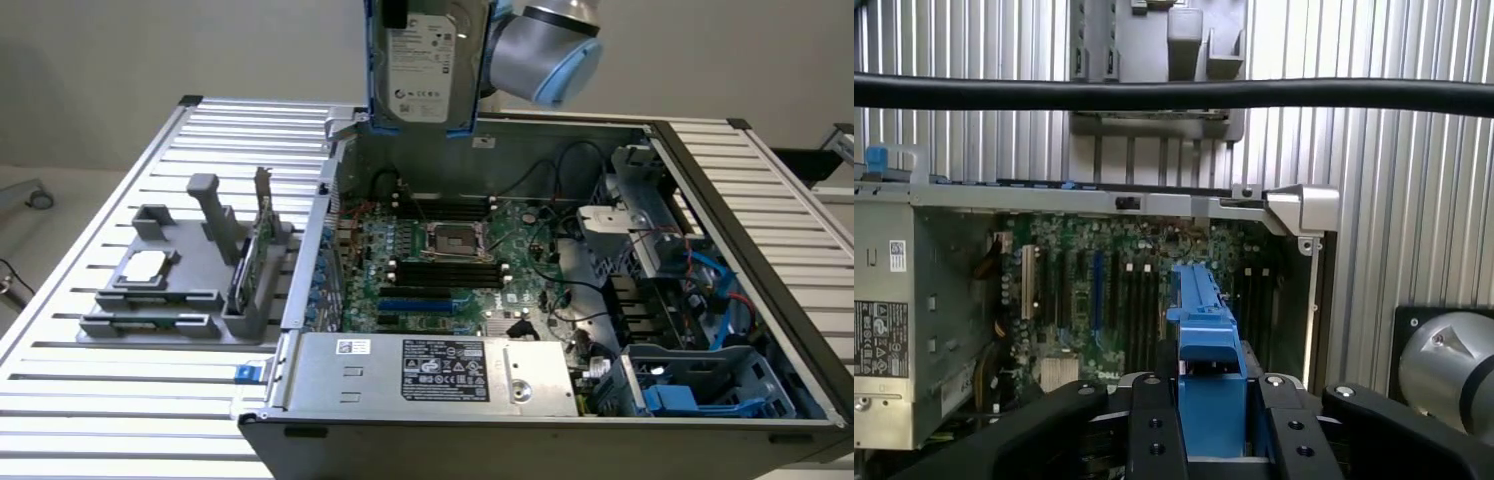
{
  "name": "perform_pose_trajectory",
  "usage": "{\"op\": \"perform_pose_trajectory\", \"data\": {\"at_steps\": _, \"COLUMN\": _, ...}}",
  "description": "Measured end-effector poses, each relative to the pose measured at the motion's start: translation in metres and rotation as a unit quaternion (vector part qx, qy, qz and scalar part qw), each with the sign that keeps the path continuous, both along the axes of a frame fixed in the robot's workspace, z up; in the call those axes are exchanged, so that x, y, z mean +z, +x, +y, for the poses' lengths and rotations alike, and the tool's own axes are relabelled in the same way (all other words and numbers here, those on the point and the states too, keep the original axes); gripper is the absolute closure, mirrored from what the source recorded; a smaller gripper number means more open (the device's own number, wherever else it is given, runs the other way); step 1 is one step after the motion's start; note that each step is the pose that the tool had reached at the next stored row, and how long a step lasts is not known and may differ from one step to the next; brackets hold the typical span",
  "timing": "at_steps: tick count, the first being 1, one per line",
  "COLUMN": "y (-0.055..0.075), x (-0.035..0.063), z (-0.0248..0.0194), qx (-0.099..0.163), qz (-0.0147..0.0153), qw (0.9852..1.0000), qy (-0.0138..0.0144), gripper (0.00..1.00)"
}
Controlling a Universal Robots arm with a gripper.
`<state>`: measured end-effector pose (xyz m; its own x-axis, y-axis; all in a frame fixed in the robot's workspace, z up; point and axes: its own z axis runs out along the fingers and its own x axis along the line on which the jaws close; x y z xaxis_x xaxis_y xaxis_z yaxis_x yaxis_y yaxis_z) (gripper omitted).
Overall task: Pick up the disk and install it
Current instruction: 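Pick up the disk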
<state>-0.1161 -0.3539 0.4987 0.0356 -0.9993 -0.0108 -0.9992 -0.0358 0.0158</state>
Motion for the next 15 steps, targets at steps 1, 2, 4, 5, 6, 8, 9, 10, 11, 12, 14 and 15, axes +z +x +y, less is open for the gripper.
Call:
{"op": "perform_pose_trajectory", "data": {"at_steps": 1, "y": 0.004, "x": -0.0001, "z": -0.0013, "qx": 0.0, "qz": -0.0001, "qw": 1.0, "qy": 0.0005, "gripper": 0.67}}
{"op": "perform_pose_trajectory", "data": {"at_steps": 2, "y": 0.009, "x": 0.0, "z": -0.0029, "qx": 0.0, "qz": -0.0001, "qw": 1.0, "qy": 0.0007, "gripper": 0.67}}
{"op": "perform_pose_trajectory", "data": {"at_steps": 4, "y": 0.017, "x": 0.0001, "z": -0.0068, "qx": 0.0, "qz": 0.0, "qw": 1.0, "qy": 0.0007, "gripper": 0.67}}
{"op": "perform_pose_trajectory", "data": {"at_steps": 5, "y": 0.021, "x": 0.0001, "z": -0.0092, "qx": 0.0, "qz": 0.0, "qw": 1.0, "qy": 0.0007, "gripper": 0.67}}
{"op": "perform_pose_trajectory", "data": {"at_steps": 6, "y": 0.025, "x": 0.0001, "z": -0.0115, "qx": 0.0, "qz": 0.0, "qw": 1.0, "qy": 0.0007, "gripper": 0.67}}
{"op": "perform_pose_trajectory", "data": {"at_steps": 8, "y": 0.033, "x": 0.0001, "z": -0.0165, "qx": 0.0, "qz": 0.0, "qw": 1.0, "qy": 0.0007, "gripper": 0.67}}
{"op": "perform_pose_trajectory", "data": {"at_steps": 9, "y": 0.036, "x": 0.0001, "z": -0.019, "qx": 0.0, "qz": 0.0, "qw": 1.0, "qy": 0.0007, "gripper": 0.67}}
{"op": "perform_pose_trajectory", "data": {"at_steps": 10, "y": 0.039, "x": 0.0001, "z": -0.0216, "qx": 0.0, "qz": 0.0, "qw": 1.0, "qy": 0.0007, "gripper": 0.67}}
{"op": "perform_pose_trajectory", "data": {"at_steps": 11, "y": 0.043, "x": 0.0001, "z": -0.0242, "qx": 0.0, "qz": 0.0, "qw": 1.0, "qy": 0.0007, "gripper": 0.67}}
{"op": "perform_pose_trajectory", "data": {"at_steps": 12, "y": 0.046, "x": 0.0001, "z": -0.0268, "qx": 0.0, "qz": 0.0, "qw": 1.0, "qy": 0.0007, "gripper": 0.67}}
{"op": "perform_pose_trajectory", "data": {"at_steps": 14, "y": 0.053, "x": 0.0001, "z": -0.0321, "qx": 0.0, "qz": 0.0001, "qw": 1.0, "qy": 0.0007, "gripper": 0.67}}
{"op": "perform_pose_trajectory", "data": {"at_steps": 15, "y": 0.056, "x": 0.0001, "z": -0.0348, "qx": 0.0, "qz": 0.0001, "qw": 1.0, "qy": 0.0007, "gripper": 0.67}}
